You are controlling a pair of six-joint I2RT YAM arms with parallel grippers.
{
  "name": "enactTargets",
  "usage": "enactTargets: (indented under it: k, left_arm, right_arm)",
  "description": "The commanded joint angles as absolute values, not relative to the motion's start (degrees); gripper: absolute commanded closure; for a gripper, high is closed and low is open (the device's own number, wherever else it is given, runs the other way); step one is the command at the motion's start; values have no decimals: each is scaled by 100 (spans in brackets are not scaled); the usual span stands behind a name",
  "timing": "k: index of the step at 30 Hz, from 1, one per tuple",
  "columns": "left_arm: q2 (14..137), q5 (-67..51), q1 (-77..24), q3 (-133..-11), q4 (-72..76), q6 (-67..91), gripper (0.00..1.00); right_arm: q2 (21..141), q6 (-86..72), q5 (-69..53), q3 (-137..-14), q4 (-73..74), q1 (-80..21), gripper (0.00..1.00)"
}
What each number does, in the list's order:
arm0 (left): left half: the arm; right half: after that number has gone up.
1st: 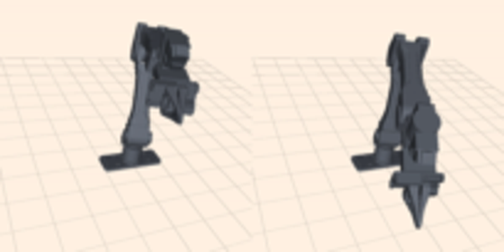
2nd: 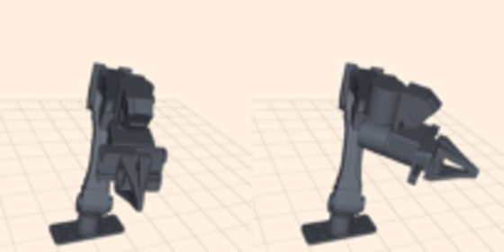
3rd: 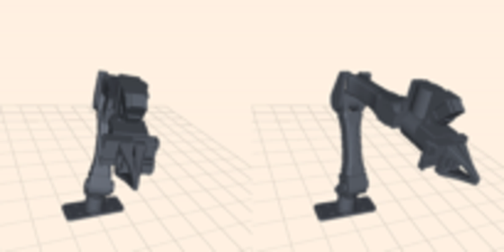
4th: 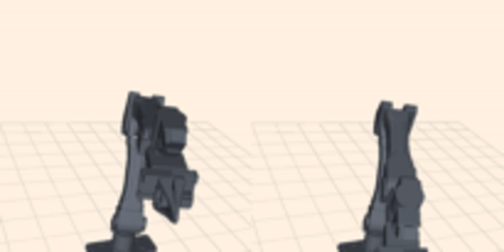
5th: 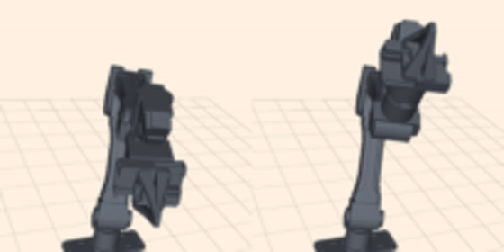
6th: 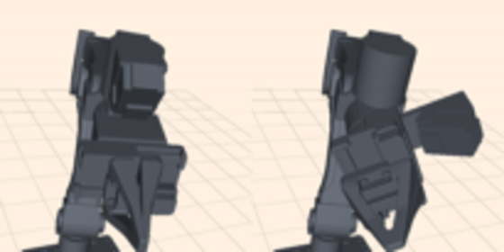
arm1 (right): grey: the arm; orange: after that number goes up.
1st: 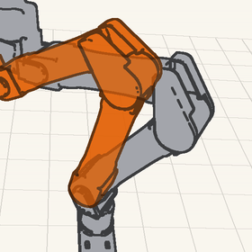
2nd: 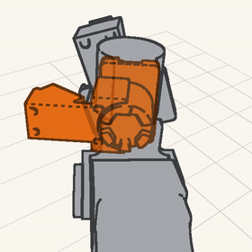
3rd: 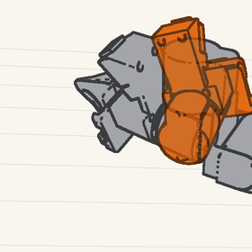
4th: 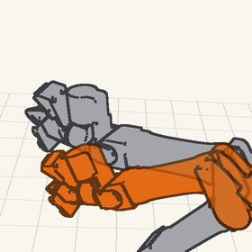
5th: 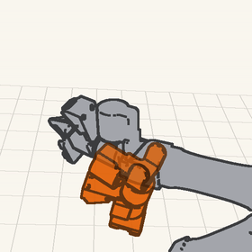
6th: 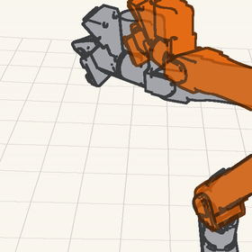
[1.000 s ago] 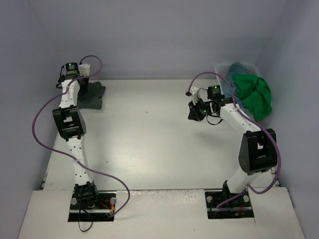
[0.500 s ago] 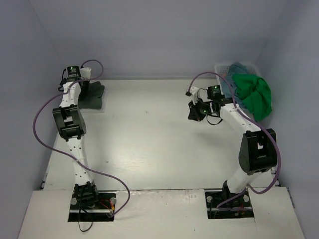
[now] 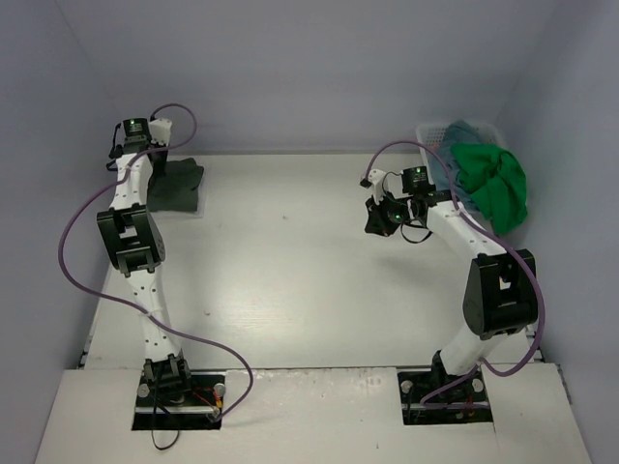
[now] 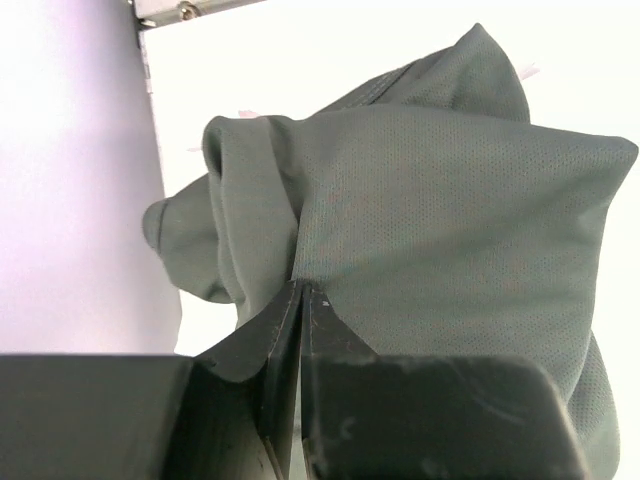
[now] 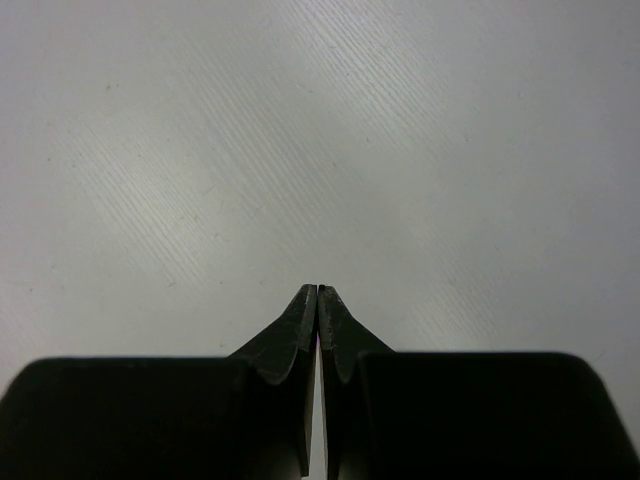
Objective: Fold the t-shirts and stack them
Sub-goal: Grab the tshirt from the pile
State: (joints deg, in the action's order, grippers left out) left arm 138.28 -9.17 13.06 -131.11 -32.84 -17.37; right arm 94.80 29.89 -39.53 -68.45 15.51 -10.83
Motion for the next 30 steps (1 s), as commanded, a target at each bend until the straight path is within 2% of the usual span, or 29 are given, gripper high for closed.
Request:
enactTargets:
  k: [1,9,16,17,19,20,23,27,30]
  left_arm:
    - [13175,-809,1283,-13228,-3041,-1801,100]
    - [13324,-931,1310,-13140,-3076,-1749,100]
    - [13403,-1502,1354,-13254,-3357,-1459,100]
    - [13429,-1590,1354,-13280,-3436,-1450,90]
    - [13508,-1774,1362,-13420,-3576,-1433,82]
    - [13578,-1836,1362,-13456,-3690,-1424,71]
    - [13623,-1916,1389,-13483,-3727,-1362,57]
    - [13606,-1784,1397,-13518,-3665,-1362,56]
    - [13509,-1731,1450,-13552,-3560,-1301,60]
  right_arm:
    - [9334,3023,-4157,-6838,1503,-1037,100]
    - [9351,3050,-4166,-6838,1512,-1046,100]
    - [9422,3050,-4192,-6908,1547,-1046,100]
    - [9422,3059,-4192,-6908,1556,-1046,100]
    - [9422,3059,-4192,-6917,1556,-1046,100]
    - [9422,3059,-4192,-6917,1556,-1046,100]
    - [9422,3076,-4192,-6917,1556,-1046,100]
    - [9448,3094,-4201,-6899,1565,-1046,100]
    - [9448,3103,-4201,-6908,1564,-1046,100]
